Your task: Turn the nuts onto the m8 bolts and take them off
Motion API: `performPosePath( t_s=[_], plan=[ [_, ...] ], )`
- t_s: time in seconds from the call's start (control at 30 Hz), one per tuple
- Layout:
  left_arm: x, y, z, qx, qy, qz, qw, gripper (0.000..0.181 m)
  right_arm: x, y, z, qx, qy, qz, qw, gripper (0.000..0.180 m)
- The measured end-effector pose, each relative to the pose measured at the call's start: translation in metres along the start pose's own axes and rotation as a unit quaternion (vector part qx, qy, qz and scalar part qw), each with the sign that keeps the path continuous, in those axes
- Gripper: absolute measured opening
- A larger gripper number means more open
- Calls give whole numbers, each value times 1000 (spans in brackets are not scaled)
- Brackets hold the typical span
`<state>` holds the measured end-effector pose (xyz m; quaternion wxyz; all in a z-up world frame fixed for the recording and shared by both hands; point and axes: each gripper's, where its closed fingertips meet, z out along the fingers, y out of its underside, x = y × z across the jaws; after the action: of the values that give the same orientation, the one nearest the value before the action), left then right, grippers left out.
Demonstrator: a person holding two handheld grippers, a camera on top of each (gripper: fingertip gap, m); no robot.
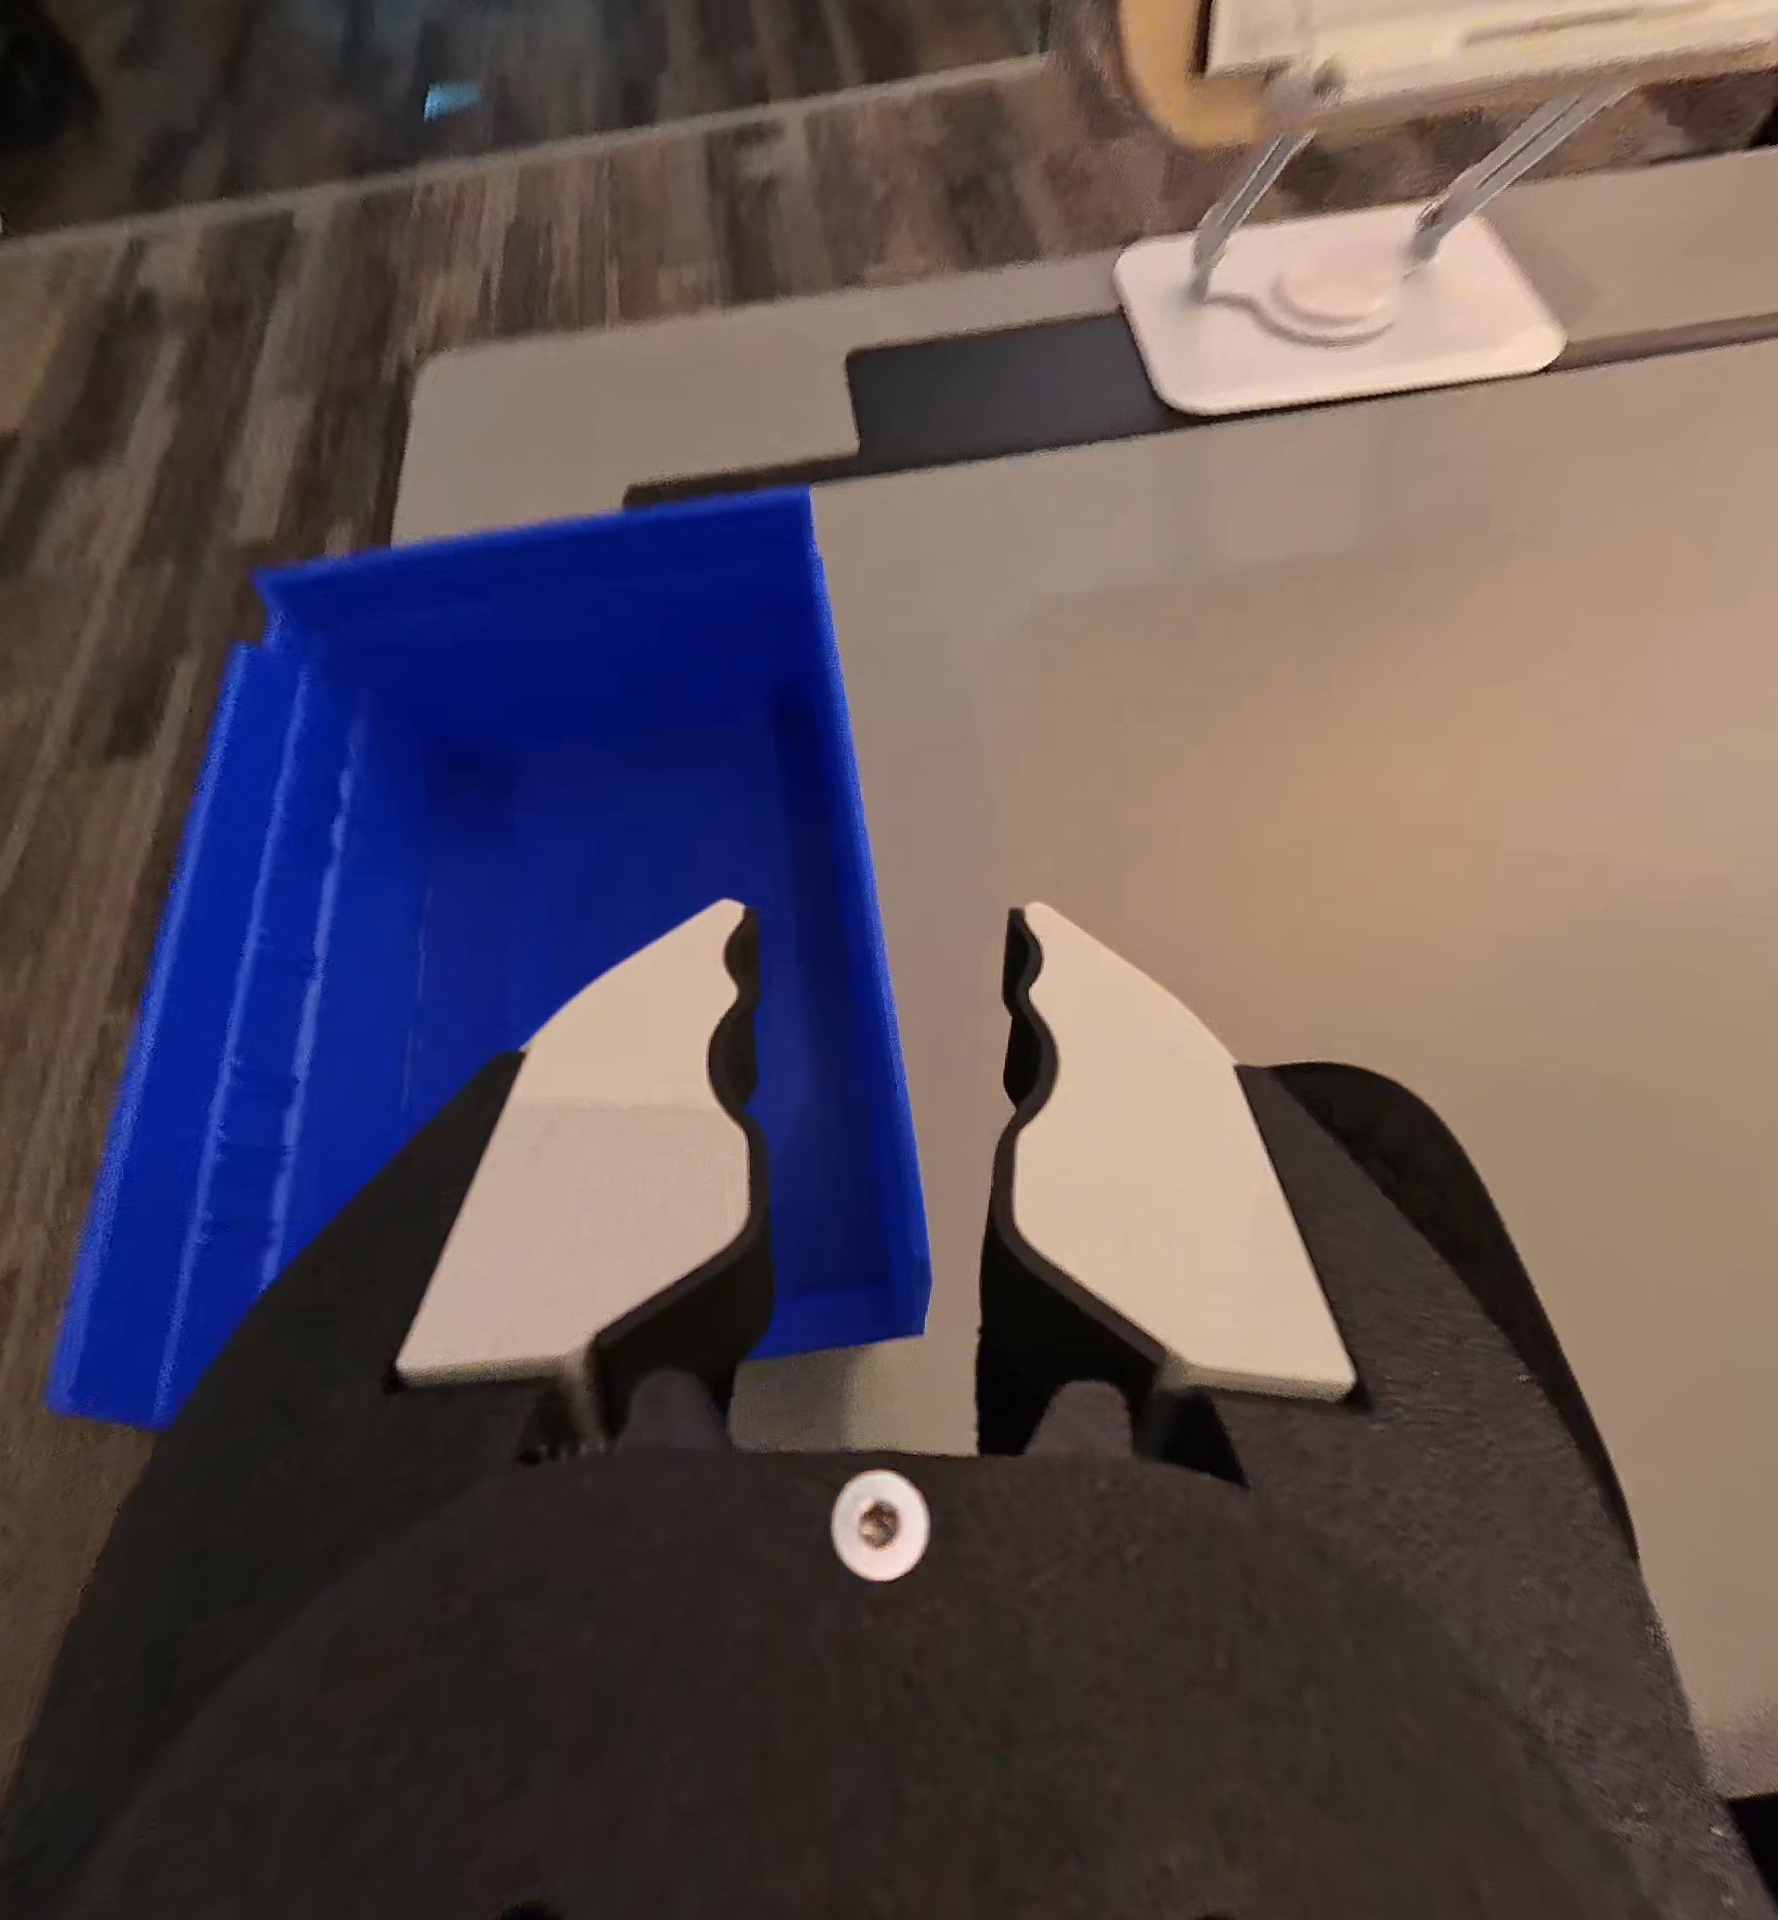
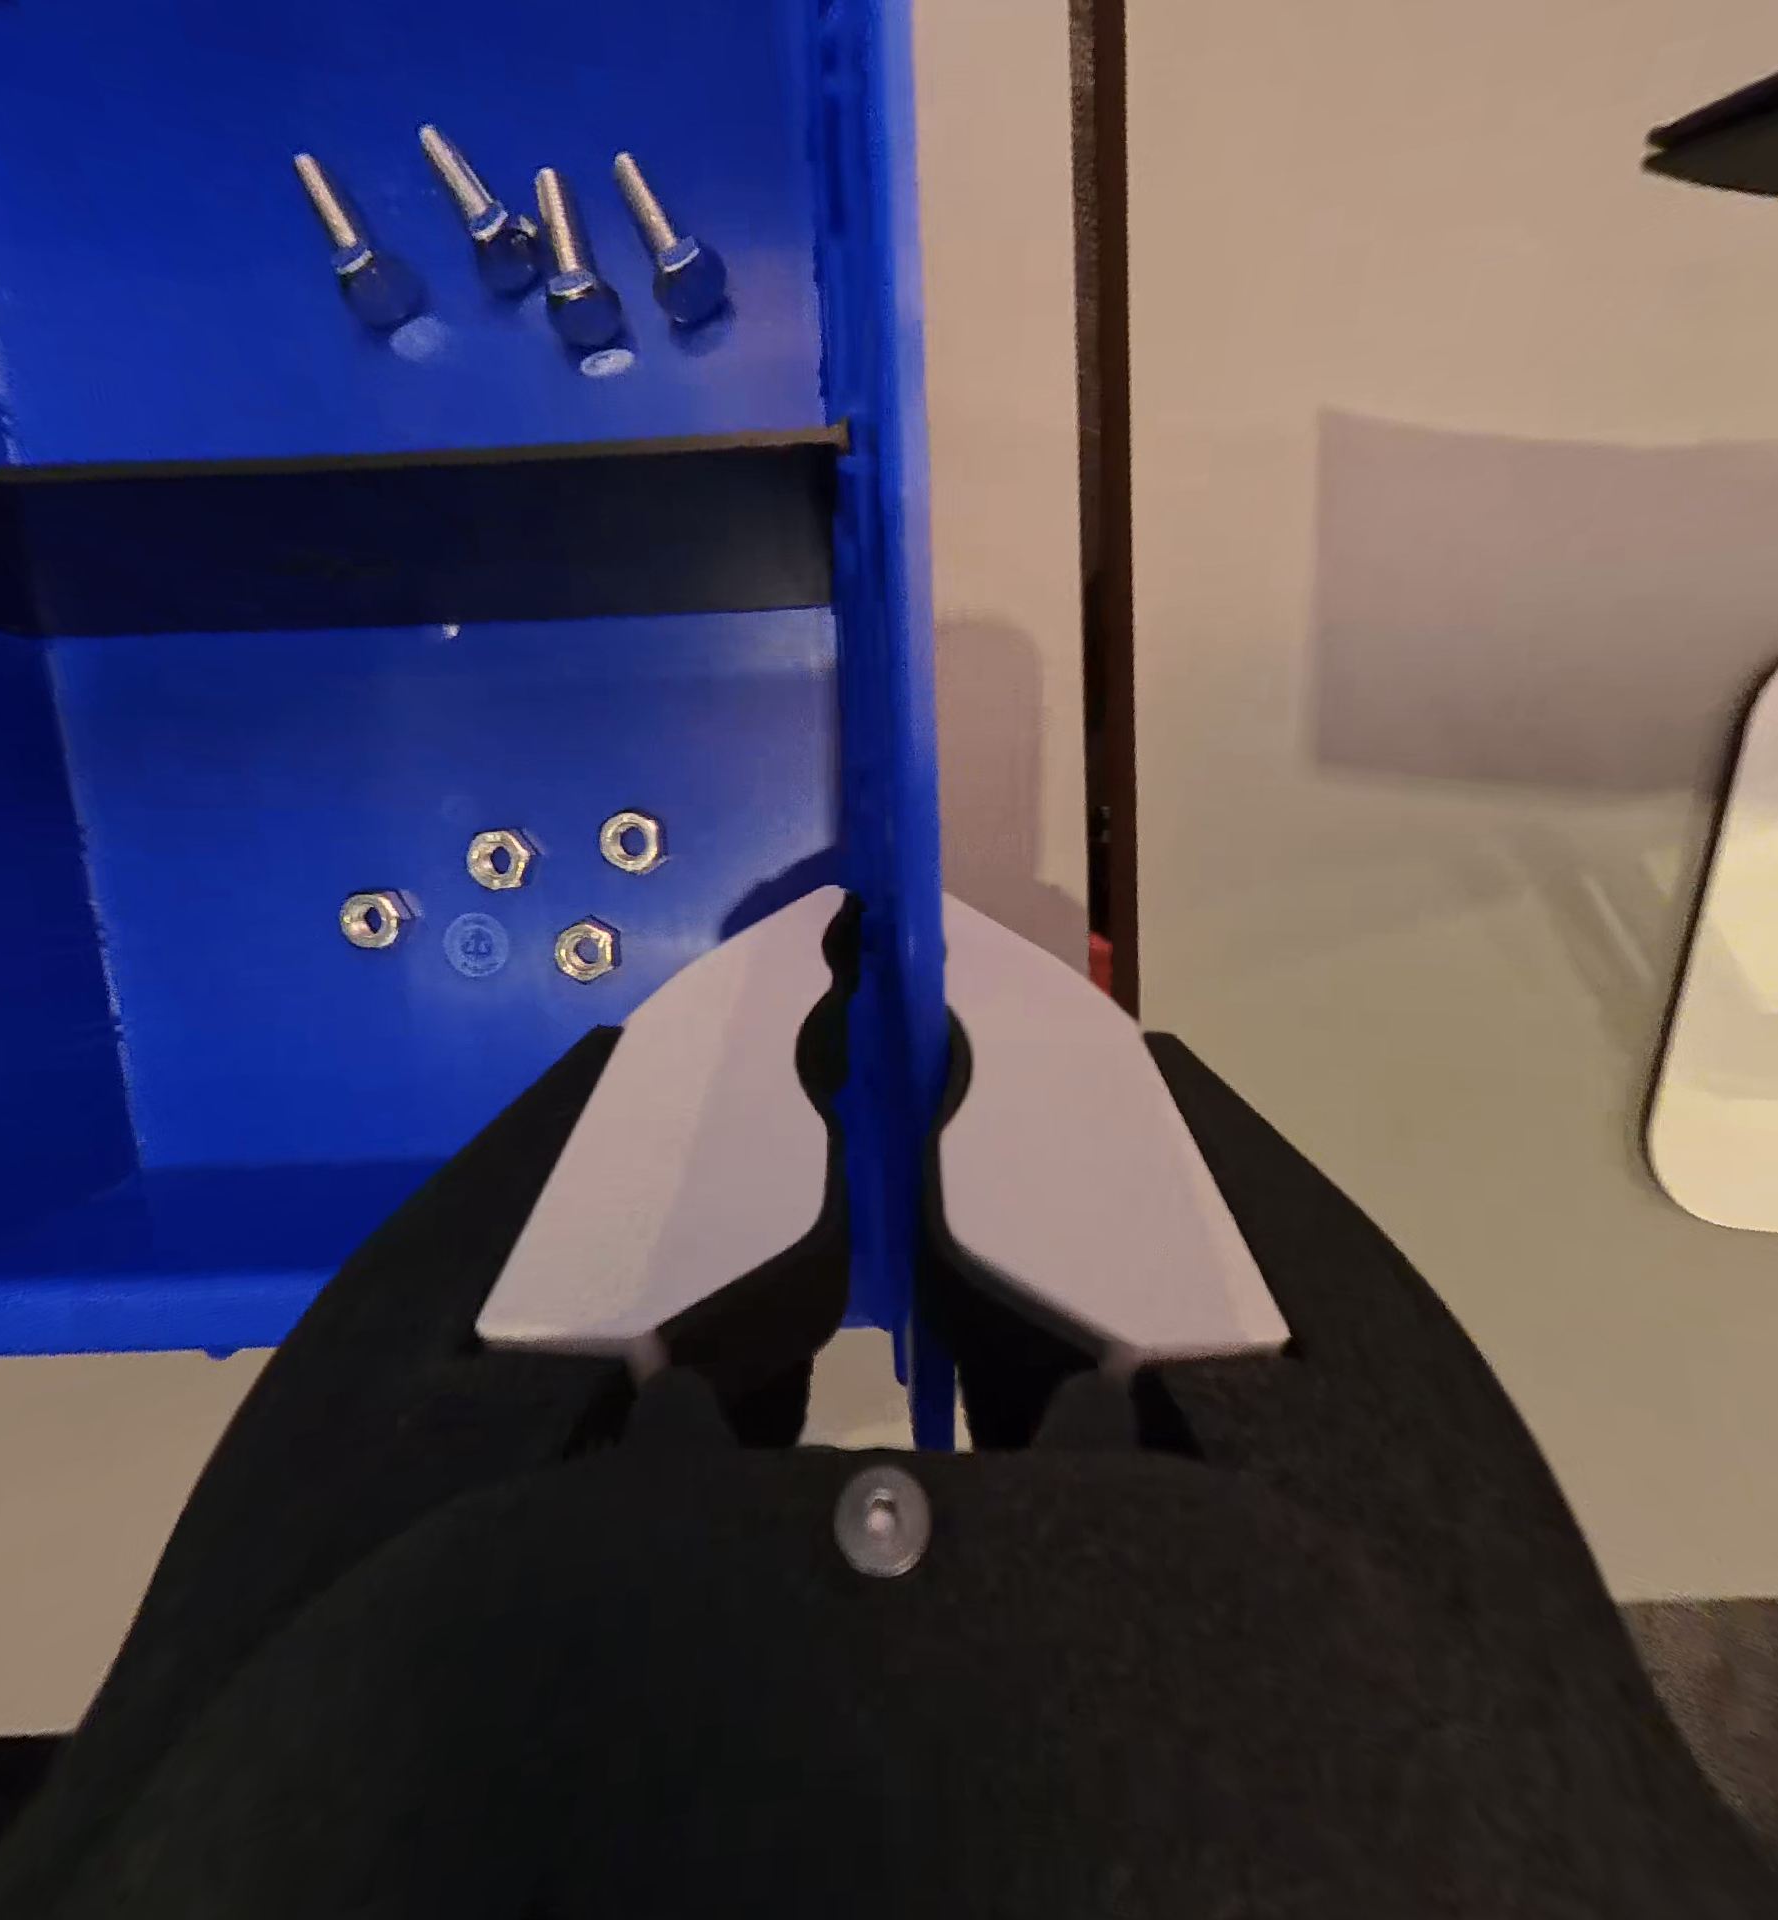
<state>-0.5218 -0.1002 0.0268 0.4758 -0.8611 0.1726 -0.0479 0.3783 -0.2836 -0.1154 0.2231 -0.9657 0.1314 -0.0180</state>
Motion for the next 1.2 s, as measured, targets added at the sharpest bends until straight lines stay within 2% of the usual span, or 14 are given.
performPosePath(
  t_s=[0.03,0.2,0.37,0.4,0.43,0.47,0.57,0.83,1.0,1.2],
  plan=[
    [-1,9,7,-12,-6,-9,1000,46,-1,0,0,4,-12,6,1000,8],
    [2,47,47,-73,-19,-57,996,45,-2,-1,1,12,-24,4,1000,5],
    [-1,78,64,-141,-71,-37,987,39,-3,-2,1,22,-21,-5,1000,6],
    [-2,84,67,-152,-79,-34,985,34,-3,-2,1,24,-21,-6,999,6],
    [-4,90,71,-161,-85,-31,983,16,-3,-2,1,25,-22,-8,999,6],
    [-6,94,74,-163,-92,-29,982,6,-4,-3,1,26,-22,-10,999,6],
    [-7,91,83,-153,-85,-42,984,6,-4,-3,2,28,-23,-14,999,6],
    [13,66,120,-186,-100,-3,977,7,-5,-4,3,34,-35,-16,999,5],
    [46,54,136,-198,-108,15,974,7,-5,-4,4,33,-37,-18,999,6],
    [106,40,149,-191,-83,43,977,7,-5,-3,5,20,-40,-21,999,6]
  ],
)
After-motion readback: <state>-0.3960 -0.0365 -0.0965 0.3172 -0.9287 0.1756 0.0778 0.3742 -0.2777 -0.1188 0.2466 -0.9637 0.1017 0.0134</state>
